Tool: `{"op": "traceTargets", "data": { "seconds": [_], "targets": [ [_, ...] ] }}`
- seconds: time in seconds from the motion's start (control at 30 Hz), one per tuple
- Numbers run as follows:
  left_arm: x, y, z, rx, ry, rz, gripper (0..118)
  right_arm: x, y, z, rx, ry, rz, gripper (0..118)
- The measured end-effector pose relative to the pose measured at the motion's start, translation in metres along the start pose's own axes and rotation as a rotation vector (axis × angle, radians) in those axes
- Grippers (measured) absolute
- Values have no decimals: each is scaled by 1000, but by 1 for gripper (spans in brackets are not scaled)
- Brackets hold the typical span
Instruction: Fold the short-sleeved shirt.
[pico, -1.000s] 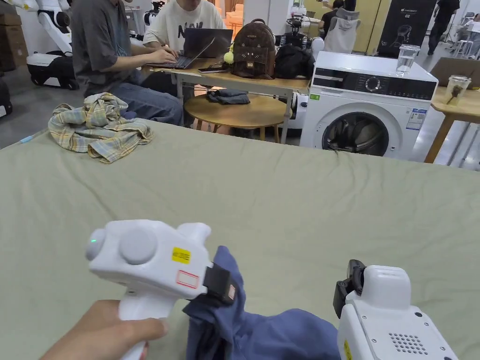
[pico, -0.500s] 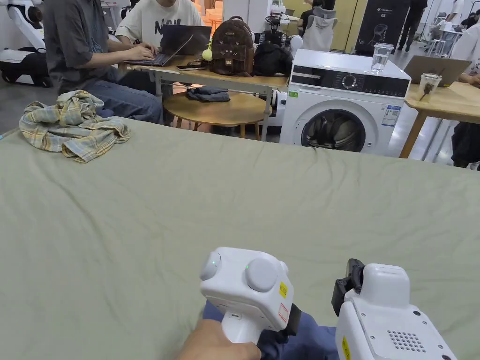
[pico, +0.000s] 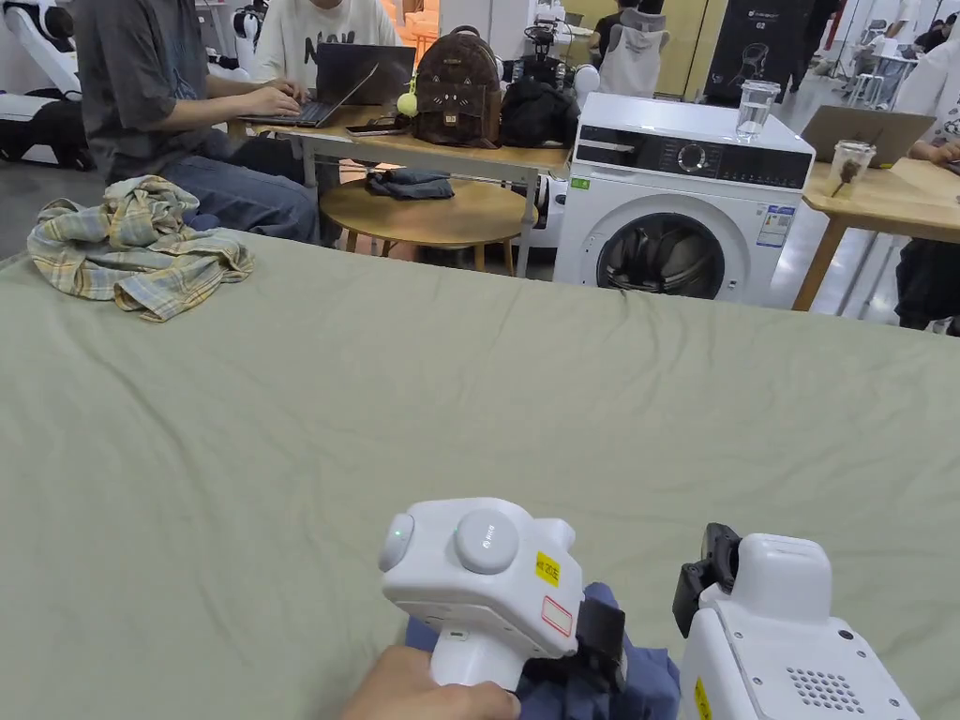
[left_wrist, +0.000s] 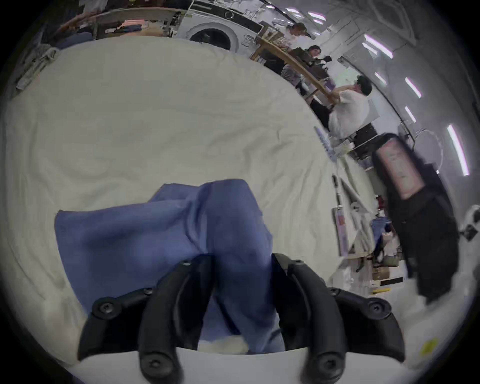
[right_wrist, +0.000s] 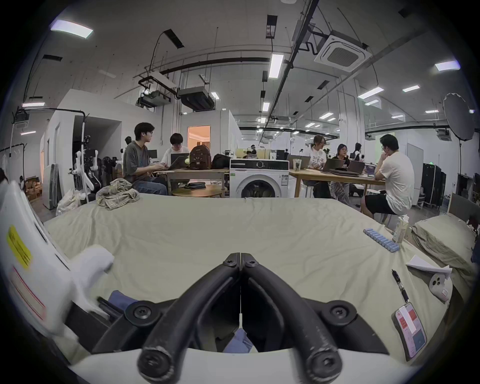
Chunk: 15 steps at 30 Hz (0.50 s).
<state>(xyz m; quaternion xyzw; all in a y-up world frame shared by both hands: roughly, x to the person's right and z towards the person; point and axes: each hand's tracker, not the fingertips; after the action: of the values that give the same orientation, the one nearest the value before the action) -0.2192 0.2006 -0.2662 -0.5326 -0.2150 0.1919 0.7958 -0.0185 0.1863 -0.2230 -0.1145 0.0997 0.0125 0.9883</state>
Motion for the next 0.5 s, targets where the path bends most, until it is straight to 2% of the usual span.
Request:
{"op": "traceTargets", "data": {
  "seconds": [0.1,0.17,0.2,0.3,0.4,0.43,0.5],
  "targets": [
    [-6,-2,24,60,-81,-6,42,2,0,0,-3,-3,-7,0],
    [-15,-3,35,118,-119,29,18,3,0,1,-6,-3,-16,0],
    [-20,-2,34,134,-124,35,12,4,0,1,-5,-4,-17,0],
    [-32,3,10,102,-108,63,12,4,0,2,-4,-8,-21,0],
    [-46,2,-32,2,-260,129,6,4,0,2,-3,-9,-21,0],
    [-49,0,-45,-15,-281,169,3,4,0,2,-3,-9,-19,0],
    [-51,-2,-65,-11,-282,165,0,3,0,3,-2,-9,-15,0]
  ]
}}
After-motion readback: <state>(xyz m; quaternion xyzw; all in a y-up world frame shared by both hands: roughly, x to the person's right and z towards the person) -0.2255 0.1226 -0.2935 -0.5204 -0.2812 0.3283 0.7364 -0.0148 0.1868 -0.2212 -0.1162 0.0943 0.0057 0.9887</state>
